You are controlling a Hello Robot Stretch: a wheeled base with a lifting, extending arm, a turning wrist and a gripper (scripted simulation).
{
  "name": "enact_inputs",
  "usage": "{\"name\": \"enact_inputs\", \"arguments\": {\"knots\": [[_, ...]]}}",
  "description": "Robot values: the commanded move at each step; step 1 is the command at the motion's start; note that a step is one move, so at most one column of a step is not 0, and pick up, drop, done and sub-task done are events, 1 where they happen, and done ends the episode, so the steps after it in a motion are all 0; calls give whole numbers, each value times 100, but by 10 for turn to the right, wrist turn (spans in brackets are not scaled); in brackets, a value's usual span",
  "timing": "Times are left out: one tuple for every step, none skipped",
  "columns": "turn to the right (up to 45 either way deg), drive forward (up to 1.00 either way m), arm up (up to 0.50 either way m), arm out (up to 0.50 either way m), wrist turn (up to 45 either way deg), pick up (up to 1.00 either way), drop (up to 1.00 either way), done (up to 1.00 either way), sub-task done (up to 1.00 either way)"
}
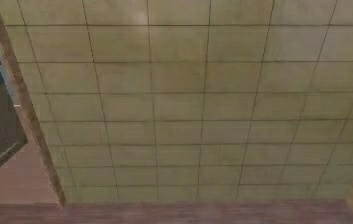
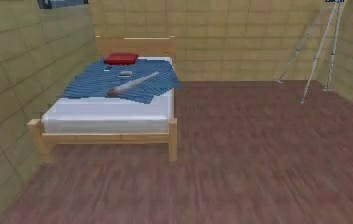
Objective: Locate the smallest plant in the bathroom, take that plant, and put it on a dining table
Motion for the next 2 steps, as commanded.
{"name": "enact_inputs", "arguments": {"knots": [[-330, 0, 0, 0, 0, 0, 0, 0, 0], [0, 100, 0, 0, 0, 0, 0, 0, 0]]}}
